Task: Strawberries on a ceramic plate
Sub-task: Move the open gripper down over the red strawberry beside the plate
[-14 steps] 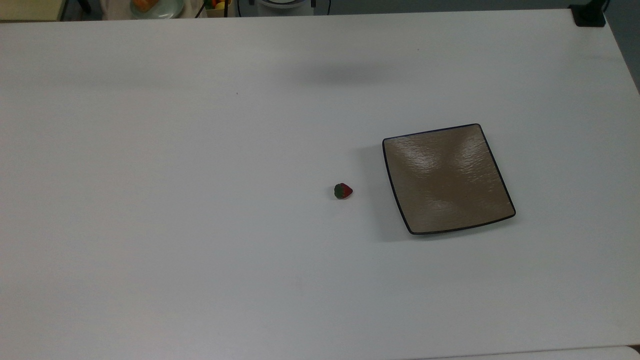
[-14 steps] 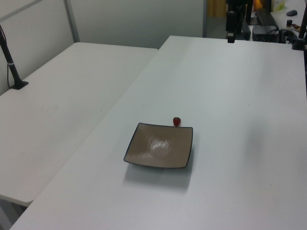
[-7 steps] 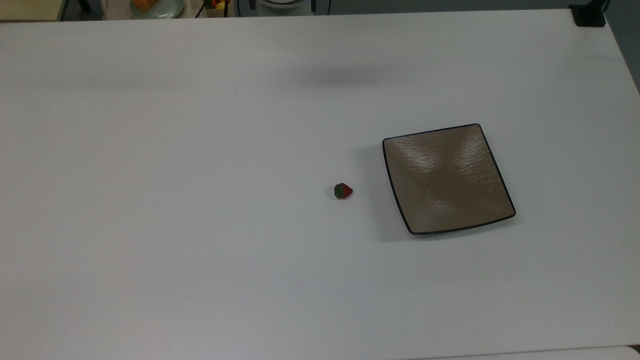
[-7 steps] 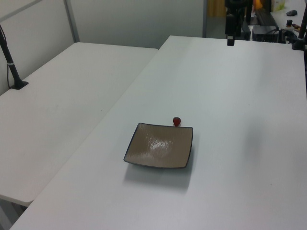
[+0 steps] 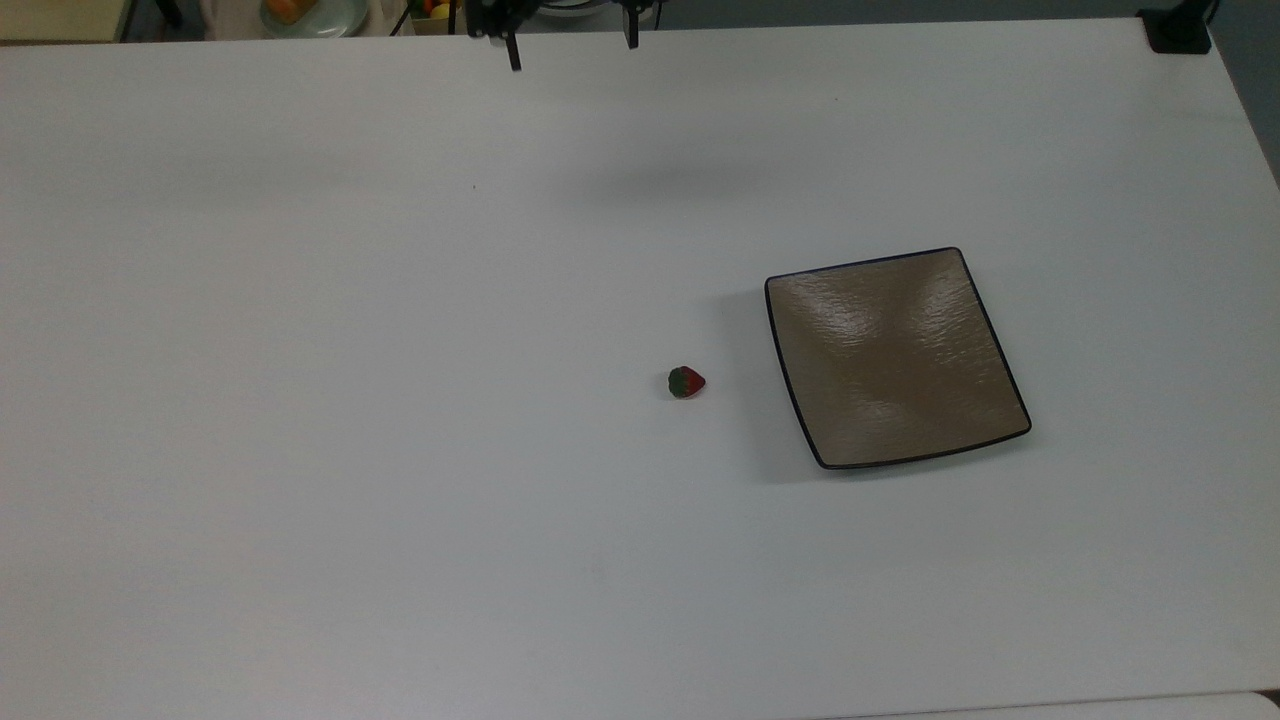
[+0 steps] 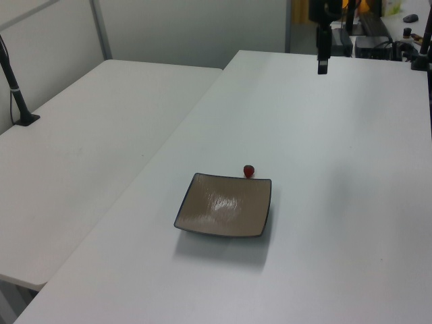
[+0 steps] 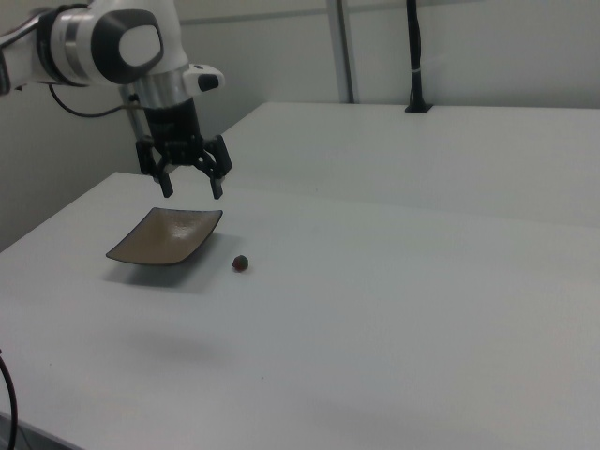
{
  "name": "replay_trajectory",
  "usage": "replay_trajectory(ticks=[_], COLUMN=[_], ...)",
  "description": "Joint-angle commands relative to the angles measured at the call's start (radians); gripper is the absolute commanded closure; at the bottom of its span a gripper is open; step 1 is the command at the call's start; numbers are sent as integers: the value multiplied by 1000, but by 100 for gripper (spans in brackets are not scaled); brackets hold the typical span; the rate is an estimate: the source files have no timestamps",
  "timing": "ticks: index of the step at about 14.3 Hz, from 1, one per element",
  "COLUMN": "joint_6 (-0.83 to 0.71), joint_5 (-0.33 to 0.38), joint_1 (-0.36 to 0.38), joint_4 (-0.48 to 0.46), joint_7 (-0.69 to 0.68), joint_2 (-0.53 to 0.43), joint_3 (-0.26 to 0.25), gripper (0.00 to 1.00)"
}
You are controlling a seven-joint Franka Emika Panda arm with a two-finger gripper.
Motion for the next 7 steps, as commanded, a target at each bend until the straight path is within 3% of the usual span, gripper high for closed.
replay_trajectory(ticks=[1,7], joint_6=[73,299], joint_5=[18,19], joint_1=[6,41], joint_4=[-21,-22], joint_7=[-253,-285], joint_2=[37,183], joint_3=[-6,5], gripper=[0,0])
